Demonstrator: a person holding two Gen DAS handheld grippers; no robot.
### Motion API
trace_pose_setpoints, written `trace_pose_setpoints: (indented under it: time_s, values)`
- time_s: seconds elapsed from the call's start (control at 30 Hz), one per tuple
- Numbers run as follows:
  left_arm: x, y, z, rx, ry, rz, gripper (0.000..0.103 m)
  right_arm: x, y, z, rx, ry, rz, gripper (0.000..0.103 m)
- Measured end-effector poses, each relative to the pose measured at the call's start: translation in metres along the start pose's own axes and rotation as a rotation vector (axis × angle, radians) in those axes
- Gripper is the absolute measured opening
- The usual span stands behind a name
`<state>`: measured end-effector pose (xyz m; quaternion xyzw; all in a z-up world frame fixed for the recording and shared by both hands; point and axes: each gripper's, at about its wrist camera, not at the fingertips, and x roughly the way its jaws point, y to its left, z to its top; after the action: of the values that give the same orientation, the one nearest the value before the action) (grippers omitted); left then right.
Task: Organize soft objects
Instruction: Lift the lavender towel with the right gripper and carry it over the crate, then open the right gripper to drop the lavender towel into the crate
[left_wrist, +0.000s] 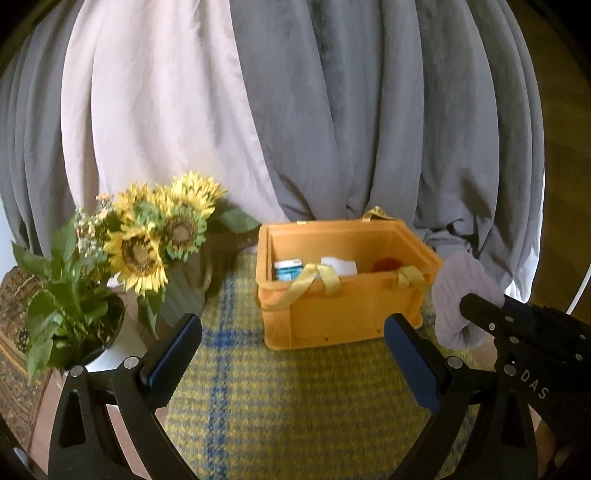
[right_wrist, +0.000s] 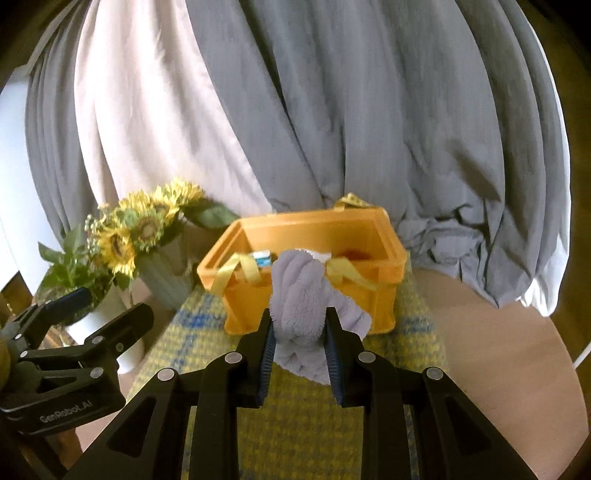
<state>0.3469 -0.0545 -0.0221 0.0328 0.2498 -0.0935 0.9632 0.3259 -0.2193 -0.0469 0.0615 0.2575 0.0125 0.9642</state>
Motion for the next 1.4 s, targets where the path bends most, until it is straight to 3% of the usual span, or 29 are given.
trace_pose_setpoints:
  time_s: [0.83, 1.4]
  values:
    - [0.054, 0.019, 0.047, -0.033, -0.047, 0.025, 0.102, 0.057, -0.001, 0.069, -0.055, -0.110, 0.029, 0.026]
    - [0.114, 0.035, 0.061, -0.040, -0.008, 0.095, 0.102, 0.142, 0.000, 0.097, -0.065, -0.035, 0.090, 0.026]
